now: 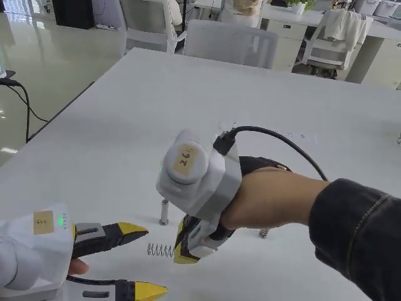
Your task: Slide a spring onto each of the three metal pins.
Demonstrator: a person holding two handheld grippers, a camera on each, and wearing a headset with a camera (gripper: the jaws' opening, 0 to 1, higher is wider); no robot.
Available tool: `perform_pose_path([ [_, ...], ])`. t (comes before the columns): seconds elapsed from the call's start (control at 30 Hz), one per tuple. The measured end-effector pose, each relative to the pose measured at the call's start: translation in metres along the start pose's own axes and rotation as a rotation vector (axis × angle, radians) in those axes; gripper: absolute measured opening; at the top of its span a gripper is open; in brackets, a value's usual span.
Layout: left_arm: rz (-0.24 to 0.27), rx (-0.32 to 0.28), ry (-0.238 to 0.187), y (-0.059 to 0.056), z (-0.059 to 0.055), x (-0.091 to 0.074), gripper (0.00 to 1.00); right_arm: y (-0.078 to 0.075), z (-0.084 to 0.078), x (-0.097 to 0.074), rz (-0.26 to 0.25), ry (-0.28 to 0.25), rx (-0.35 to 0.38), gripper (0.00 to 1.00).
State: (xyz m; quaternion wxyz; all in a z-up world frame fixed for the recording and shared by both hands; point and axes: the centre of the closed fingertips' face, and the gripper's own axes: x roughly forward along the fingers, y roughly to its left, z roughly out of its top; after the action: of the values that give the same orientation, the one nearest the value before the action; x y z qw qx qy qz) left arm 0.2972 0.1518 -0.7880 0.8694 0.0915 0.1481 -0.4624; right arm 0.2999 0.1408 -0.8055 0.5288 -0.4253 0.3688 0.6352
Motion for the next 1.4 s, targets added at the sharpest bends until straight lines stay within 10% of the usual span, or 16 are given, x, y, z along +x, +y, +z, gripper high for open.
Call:
perform_pose_path([
  [0.63, -0.042, 0.084, -0.004, -0.007, 0.002, 0.001, 0.05, 0.014, -0.003, -0.003, 0.039, 0.033, -0.060, 0.07],
  [1.4, -0.044, 0.088, 0.006, -0.006, -0.002, 0.002, 0.03, 0.016, 0.023, -0.025, 0.022, -0.034, -0.077, 0.07],
])
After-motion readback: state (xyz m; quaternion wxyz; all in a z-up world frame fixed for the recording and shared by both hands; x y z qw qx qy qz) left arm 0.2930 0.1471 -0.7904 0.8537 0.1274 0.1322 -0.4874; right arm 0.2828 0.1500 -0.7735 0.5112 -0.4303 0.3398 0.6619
